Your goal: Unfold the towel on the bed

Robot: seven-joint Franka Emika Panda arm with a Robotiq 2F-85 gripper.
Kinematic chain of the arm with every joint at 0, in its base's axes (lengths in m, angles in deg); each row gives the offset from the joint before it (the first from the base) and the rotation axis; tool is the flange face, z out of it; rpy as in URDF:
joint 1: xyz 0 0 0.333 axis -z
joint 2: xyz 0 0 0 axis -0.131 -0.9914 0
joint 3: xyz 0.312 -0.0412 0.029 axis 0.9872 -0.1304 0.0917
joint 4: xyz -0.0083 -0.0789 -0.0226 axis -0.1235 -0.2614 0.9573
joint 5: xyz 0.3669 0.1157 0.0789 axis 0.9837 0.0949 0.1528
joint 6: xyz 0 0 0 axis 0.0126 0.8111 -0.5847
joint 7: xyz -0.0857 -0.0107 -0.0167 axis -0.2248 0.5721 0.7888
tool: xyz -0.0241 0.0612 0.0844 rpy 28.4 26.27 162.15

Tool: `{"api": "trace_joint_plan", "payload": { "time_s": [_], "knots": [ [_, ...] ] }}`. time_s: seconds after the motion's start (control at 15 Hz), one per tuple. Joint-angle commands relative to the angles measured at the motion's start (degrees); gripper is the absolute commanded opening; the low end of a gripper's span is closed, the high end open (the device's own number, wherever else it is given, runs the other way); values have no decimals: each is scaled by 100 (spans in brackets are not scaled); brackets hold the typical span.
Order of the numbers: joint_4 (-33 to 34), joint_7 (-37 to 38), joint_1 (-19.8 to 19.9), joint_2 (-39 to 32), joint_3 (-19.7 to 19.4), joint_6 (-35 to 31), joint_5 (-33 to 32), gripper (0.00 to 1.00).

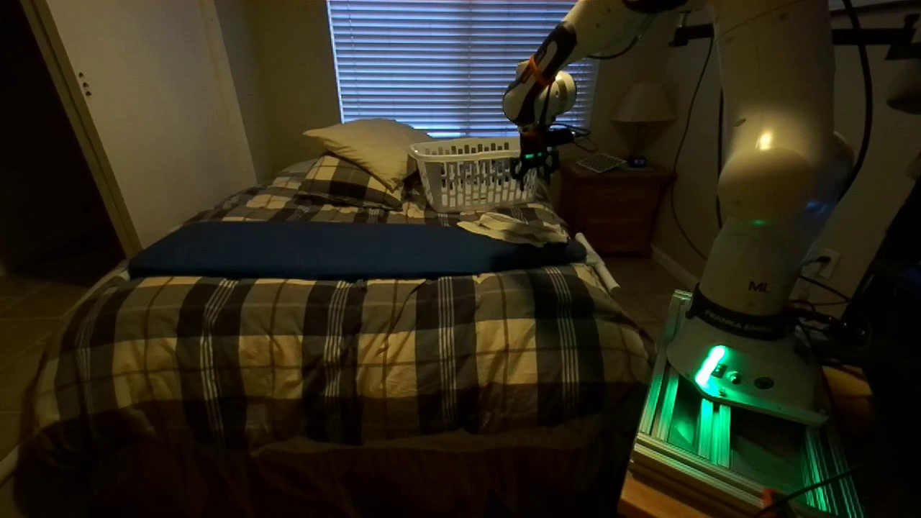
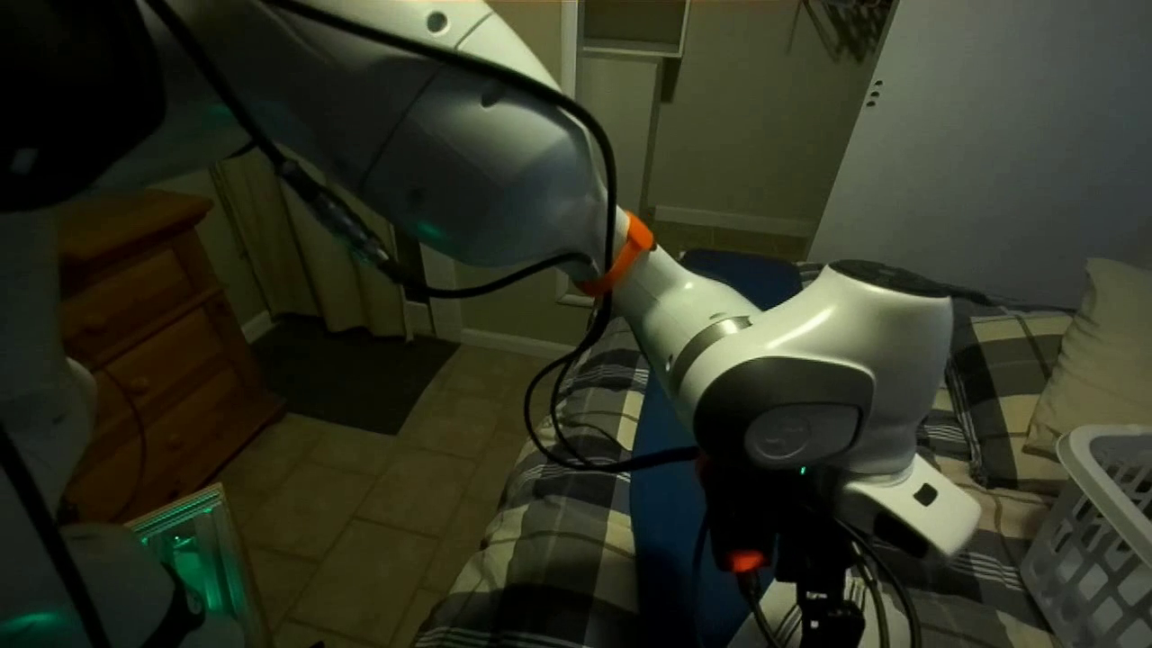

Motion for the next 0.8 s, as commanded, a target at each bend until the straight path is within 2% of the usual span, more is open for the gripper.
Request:
{"api": "trace_joint_plan", "payload": {
  "time_s": [0.0, 0.6, 0.67, 0.73],
  "knots": [
    [-511, -568, 37, 15, 148, -437, 17, 100],
    [-1097, -1551, 106, -664, 345, -2022, 7, 100],
    [-1111, -1616, 126, -748, 364, -2141, 24, 90],
    [-1089, -1680, 147, -835, 384, -2212, 38, 74]
  ]
}}
